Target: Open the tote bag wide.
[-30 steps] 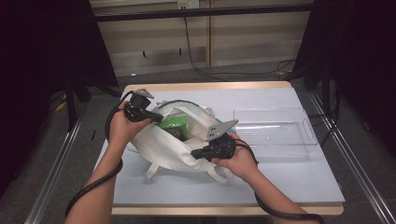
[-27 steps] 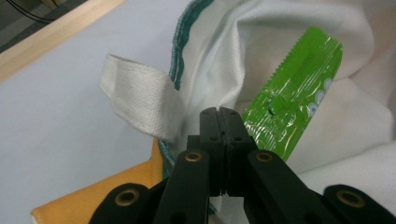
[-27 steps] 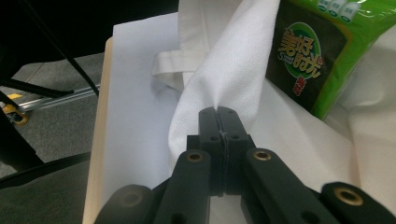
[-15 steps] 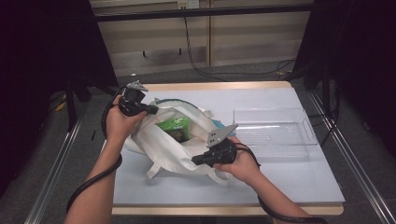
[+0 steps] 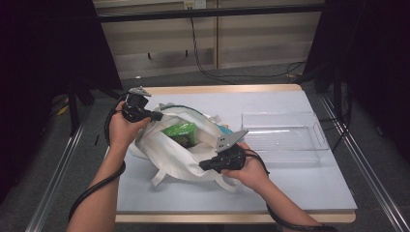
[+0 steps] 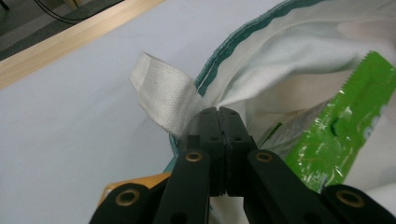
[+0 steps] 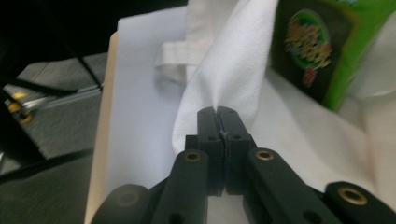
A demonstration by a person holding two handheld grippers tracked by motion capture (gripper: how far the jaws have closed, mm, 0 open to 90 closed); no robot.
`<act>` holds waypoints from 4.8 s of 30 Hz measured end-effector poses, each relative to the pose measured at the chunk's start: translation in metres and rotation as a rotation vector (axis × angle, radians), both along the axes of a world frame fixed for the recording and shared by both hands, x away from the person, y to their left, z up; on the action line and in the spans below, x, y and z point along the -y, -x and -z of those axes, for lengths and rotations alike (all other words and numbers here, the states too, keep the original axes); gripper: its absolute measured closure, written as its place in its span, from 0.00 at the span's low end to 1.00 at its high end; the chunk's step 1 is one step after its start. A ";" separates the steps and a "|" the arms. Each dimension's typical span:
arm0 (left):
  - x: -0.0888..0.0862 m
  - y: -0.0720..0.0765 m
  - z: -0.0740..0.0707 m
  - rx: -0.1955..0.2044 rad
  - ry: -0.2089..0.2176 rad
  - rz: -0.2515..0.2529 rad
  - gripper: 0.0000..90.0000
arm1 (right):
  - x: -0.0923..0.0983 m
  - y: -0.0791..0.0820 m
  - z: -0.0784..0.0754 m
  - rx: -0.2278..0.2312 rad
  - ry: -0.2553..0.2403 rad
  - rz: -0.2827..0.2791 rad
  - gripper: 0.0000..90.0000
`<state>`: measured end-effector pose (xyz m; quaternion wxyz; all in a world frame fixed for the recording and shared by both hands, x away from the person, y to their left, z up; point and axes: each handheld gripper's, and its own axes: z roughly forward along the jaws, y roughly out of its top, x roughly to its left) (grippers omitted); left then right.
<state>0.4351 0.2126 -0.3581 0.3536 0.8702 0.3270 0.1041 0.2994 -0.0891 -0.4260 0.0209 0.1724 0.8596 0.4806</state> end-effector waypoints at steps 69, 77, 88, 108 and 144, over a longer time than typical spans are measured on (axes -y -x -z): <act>0.003 0.003 0.013 -0.021 0.021 0.008 0.99 | -0.052 0.003 0.015 0.002 -0.018 -0.007 0.99; 0.005 0.010 0.008 -0.010 0.081 0.014 0.88 | -0.050 0.003 0.014 0.004 -0.032 0.001 0.99; 0.007 0.017 0.010 -0.010 0.015 0.053 0.77 | -0.046 0.003 0.012 0.007 -0.050 0.017 0.99; 0.007 0.000 0.015 0.045 -0.025 -0.030 0.99 | -0.050 0.006 0.020 -0.008 -0.017 -0.032 1.00; 0.006 0.001 0.017 0.041 -0.007 -0.040 0.99 | -0.054 0.007 0.032 -0.030 0.001 -0.011 0.98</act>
